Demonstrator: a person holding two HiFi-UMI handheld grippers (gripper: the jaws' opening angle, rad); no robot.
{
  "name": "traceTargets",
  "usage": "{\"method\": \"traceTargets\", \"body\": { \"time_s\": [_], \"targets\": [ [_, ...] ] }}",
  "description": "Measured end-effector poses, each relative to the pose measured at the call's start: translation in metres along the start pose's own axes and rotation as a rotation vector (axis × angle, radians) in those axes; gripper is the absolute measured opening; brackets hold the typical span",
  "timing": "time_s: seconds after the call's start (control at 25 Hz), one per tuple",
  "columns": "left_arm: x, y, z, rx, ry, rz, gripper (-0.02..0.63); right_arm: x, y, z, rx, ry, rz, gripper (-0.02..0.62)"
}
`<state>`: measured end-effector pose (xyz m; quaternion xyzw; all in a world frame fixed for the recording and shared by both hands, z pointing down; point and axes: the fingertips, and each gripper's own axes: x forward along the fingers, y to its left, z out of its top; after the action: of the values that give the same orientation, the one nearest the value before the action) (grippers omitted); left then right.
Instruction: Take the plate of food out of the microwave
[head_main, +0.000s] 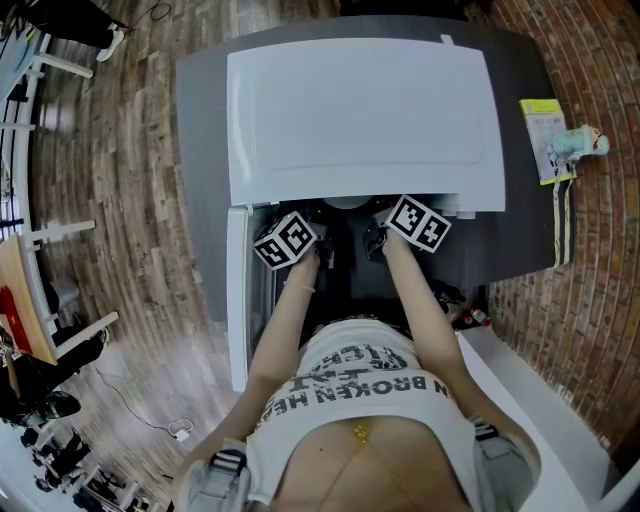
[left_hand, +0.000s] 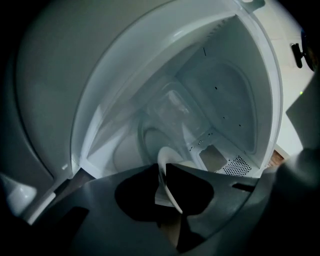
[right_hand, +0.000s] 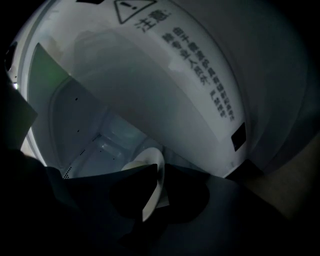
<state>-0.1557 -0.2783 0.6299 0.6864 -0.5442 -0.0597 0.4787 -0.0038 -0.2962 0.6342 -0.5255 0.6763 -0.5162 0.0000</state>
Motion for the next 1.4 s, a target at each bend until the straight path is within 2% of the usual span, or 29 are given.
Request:
{"method": "traceTargets", "body": {
  "time_s": [0.08,0.24,0.4,0.56,0.92,1.4],
  "targets": [
    [-0.001,-0.001,-0.001,0.028,0.012,0.007,0.055,-0.001,0.000,-0.001,0.002,0.007,-0.002,0.048],
    [-0.003,-0.003,-0.003,0.016,0.022,0.002,0.054,-0.005,-0.001,-0.002,0.009,0.009,0.001,0.046],
    [-0.008,-0.006,-0.005,0.047,0.033,0.004,0.054,-0.010,0.000,-0.003,0.010,0.017,0.007,0.046],
    [-0.014,-0.008,-0.010,0.044,0.050,-0.005,0.054,-0.018,-0.002,-0.009,0.033,0.024,0.004,0.044],
    [-0.026,-0.009,-0.017,0.075,0.055,-0.005,0.054,-0.030,0.000,-0.015,0.016,0.036,0.019,0.043],
    [-0.036,-0.016,-0.026,0.069,0.055,-0.018,0.054,-0.048,-0.003,-0.020,0.013,0.025,0.015,0.043]
  ]
}}
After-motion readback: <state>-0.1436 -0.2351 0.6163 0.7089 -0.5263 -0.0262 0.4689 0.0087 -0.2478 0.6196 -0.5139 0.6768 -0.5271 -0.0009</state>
